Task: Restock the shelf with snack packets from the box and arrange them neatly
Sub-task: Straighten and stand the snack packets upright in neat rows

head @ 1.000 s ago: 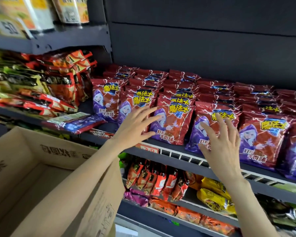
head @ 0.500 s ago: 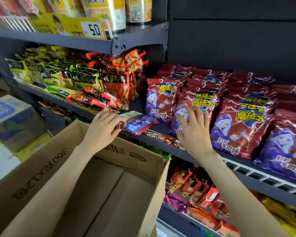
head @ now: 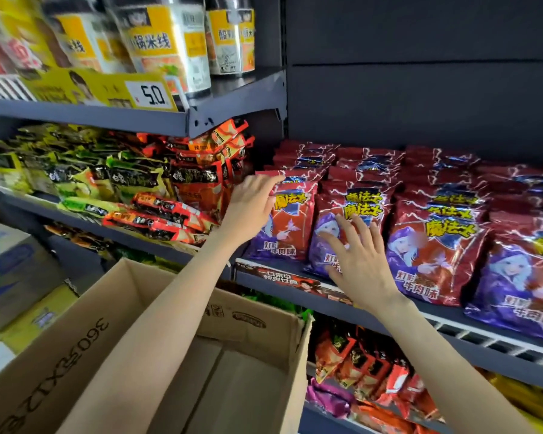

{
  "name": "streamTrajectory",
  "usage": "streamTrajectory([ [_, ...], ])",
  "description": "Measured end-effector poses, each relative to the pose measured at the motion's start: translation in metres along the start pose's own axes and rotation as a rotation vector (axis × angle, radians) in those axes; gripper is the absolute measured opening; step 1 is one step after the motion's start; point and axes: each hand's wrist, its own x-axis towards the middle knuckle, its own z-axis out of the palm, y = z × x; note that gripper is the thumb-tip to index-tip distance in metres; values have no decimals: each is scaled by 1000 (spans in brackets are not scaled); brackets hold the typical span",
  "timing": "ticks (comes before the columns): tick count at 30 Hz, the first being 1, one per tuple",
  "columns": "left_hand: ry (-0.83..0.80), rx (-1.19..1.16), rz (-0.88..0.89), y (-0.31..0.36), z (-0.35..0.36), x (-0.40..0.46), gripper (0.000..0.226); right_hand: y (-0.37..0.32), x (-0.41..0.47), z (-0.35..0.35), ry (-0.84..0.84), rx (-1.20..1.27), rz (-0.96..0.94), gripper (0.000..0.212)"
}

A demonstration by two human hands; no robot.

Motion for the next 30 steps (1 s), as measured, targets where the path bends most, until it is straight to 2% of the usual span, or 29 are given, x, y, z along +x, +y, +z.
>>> streamTrajectory([
  [4,-109,11,-40,-3,32,-7,104,1,2,1,-16,-66,21,71],
  [8,-147,-195,-243,-2,45,-17,135,7,7,3,-39,-83,48,81],
  [11,-296,-379,-300,-5,40,-16,140,12,11,4,-31,-62,29,84],
  [14,-431,-431,-229,-13,34,-13,138,19,12,6,-4,-51,-3,89],
  [22,-493,-353,-134,-37,26,-3,141,24,17,6,-22,-44,-40,92],
  [24,-465,-392,-145,-31,25,-8,141,27,12,6,-27,-47,-56,94],
  [28,-255,-430,-165,-16,28,-21,141,34,-1,0,-12,-85,-61,103],
  [30,-227,-422,-176,-9,33,-27,140,34,-5,-1,-5,-62,-17,106],
])
